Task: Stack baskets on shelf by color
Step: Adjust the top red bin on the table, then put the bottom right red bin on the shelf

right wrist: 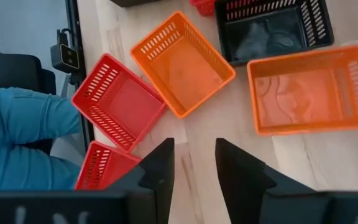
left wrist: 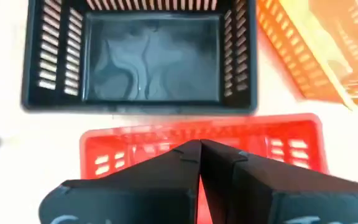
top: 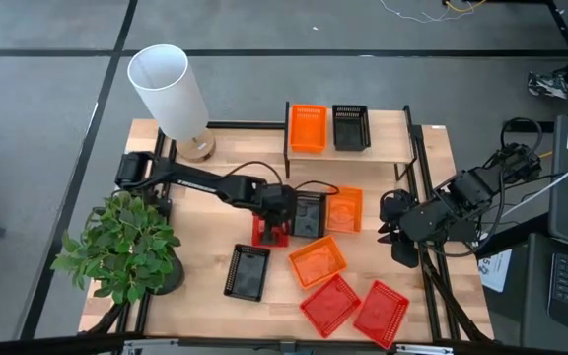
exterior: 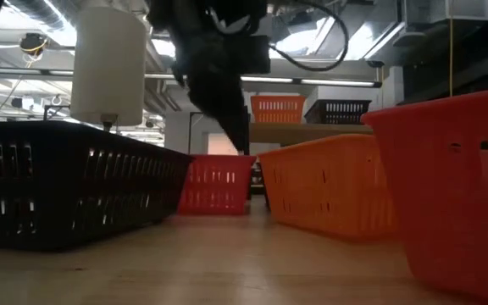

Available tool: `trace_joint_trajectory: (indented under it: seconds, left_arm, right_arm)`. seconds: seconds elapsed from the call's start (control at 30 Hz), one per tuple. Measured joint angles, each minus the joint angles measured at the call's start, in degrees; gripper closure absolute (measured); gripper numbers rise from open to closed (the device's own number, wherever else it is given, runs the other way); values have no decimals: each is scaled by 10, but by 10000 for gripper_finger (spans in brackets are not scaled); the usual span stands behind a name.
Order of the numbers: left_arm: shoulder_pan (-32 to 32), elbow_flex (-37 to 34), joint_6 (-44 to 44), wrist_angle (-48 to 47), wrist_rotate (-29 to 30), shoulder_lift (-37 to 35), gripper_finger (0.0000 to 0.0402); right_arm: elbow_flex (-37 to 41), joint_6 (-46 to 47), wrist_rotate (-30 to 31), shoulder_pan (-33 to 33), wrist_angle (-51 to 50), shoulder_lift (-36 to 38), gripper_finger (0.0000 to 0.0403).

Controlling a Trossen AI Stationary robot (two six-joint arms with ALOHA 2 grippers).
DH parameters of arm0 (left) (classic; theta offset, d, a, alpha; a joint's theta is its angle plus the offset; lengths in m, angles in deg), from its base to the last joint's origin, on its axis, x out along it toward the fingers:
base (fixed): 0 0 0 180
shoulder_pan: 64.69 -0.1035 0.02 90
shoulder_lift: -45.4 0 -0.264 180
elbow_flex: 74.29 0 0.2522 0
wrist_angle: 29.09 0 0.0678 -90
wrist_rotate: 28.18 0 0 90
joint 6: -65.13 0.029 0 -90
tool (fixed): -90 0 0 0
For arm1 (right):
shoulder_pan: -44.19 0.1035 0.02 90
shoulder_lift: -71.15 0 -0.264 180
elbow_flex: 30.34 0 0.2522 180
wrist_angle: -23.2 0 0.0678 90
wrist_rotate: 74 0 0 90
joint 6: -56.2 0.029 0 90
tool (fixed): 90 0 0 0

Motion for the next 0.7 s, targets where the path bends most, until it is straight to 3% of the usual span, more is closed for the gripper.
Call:
trace_joint_trajectory:
  seconds: [0.2, 0.33, 0.4, 0.5, 0.7]
  left_arm:
    - [-5, 51, 38, -193, 33, -51, 402]
    - [-33, 38, 116, -316, -107, -104, 402]
    - [-50, 16, 107, -324, -153, -142, 402]
    - [-76, -38, 88, -298, -161, -202, 401]
    - [-87, -215, 74, -191, -200, -335, 401]
  right_arm:
    - [0, -1, 1, 5, -6, 0, 287]
    - [0, 1, 20, 28, -6, 0, 287]
    - [0, 15, 37, 44, -6, -1, 287]
    - [0, 30, 63, 67, -6, -3, 287]
    - [0, 57, 85, 97, -6, -17, 287]
